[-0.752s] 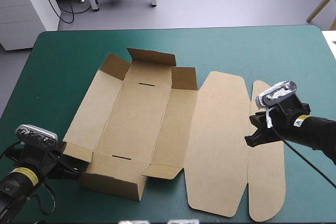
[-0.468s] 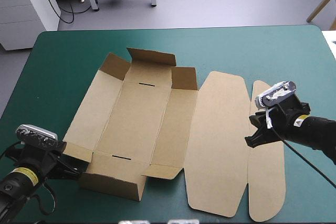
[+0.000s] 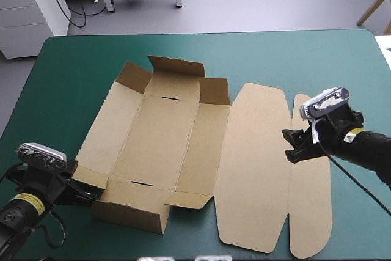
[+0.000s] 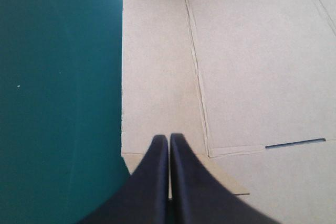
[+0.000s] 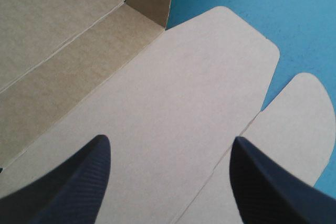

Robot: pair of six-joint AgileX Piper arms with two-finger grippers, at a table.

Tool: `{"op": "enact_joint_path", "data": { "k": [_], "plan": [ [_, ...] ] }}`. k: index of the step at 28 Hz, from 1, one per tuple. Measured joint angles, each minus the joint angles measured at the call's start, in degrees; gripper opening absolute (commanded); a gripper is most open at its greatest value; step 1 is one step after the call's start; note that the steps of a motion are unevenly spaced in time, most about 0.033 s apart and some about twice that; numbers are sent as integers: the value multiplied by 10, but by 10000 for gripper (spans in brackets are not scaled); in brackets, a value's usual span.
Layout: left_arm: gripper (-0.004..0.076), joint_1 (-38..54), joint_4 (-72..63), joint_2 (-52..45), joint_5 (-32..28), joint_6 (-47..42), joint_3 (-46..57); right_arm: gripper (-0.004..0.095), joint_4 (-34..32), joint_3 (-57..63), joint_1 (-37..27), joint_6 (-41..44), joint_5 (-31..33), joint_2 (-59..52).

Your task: Fold the box

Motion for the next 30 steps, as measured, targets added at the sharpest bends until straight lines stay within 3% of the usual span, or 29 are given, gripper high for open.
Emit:
{"op": "enact_joint_path", "data": {
  "k": [6,10,15,27,30],
  "plan": [
    [-10,0,0,0,-5,0,0,665,12,-47,0,-8,-13,21],
    [-10,0,0,0,-5,0,0,665,56,-98,0,-40,-6,73],
    [-10,0,0,0,-13,0,0,665,81,-194,0,-81,37,168],
    [-10,0,0,0,-8,0,0,659,85,-518,3,-86,191,441],
    [-10,0,-1,0,-5,0,0,657,71,-588,24,-87,202,510]
  ]
}}
